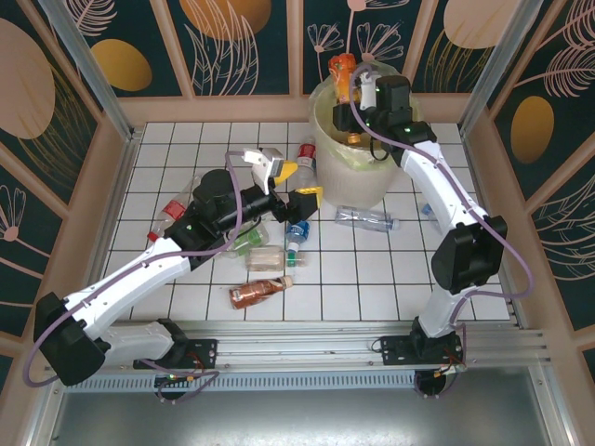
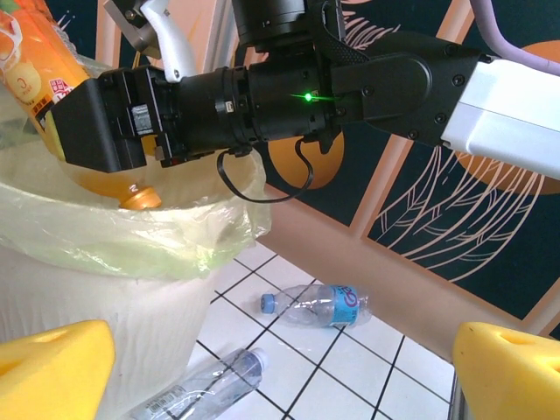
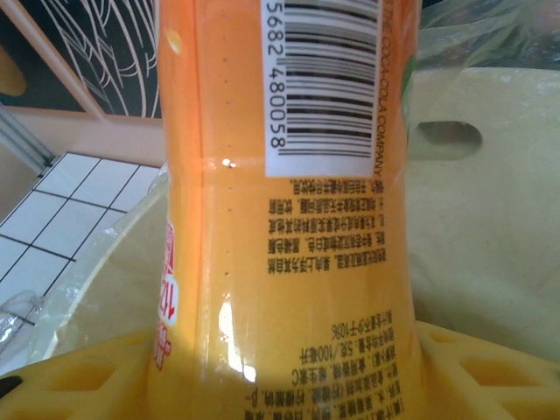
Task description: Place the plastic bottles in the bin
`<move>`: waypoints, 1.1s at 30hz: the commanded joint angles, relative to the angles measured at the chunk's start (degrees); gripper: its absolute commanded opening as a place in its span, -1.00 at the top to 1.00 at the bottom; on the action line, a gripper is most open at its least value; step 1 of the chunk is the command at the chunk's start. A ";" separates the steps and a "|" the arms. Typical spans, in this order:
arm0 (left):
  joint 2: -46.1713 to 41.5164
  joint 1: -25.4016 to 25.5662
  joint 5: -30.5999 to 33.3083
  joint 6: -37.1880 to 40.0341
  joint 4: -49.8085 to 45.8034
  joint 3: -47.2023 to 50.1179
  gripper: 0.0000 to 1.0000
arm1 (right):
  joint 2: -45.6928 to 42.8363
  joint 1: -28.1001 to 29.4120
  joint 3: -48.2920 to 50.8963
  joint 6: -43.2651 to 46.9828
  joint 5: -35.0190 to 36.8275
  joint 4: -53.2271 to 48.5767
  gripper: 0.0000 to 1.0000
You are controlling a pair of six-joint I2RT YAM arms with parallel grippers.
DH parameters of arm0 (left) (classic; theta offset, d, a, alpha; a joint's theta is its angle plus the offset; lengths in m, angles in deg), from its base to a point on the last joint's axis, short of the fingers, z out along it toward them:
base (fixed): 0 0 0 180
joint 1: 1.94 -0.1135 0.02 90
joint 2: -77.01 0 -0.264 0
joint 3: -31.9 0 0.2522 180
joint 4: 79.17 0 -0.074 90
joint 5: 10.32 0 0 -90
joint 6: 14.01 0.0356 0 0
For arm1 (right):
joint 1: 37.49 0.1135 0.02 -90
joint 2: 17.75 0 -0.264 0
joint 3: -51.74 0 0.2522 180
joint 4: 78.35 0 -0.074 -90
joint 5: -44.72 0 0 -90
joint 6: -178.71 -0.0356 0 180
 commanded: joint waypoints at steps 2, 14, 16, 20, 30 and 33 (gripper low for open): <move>0.24 0.22 -1.44 0.95 -0.33 -1.86 -0.97 | -0.52 -0.90 0.40 -0.79 -3.56 -0.01 -0.33; 0.10 0.22 -1.33 1.06 -0.59 -1.82 -0.97 | -0.51 -1.45 -0.28 -1.49 -7.06 -1.01 -0.49; 0.12 0.22 -1.42 1.06 -0.62 -1.82 -0.97 | -0.53 -1.58 -0.46 -1.58 -7.50 -1.39 -0.54; 0.05 0.22 -1.42 1.15 -0.67 -1.82 -0.97 | -0.98 -1.61 -0.65 -1.65 -7.15 -1.42 -0.57; -0.70 0.21 -4.57 6.82 -3.10 -2.06 -0.97 | -8.00 -1.72 2.98 1.02 -4.50 -0.10 -0.56; -1.03 0.22 -6.19 8.79 -4.45 -2.51 -0.97 | -11.20 -1.65 5.43 1.36 -4.24 -0.34 -0.56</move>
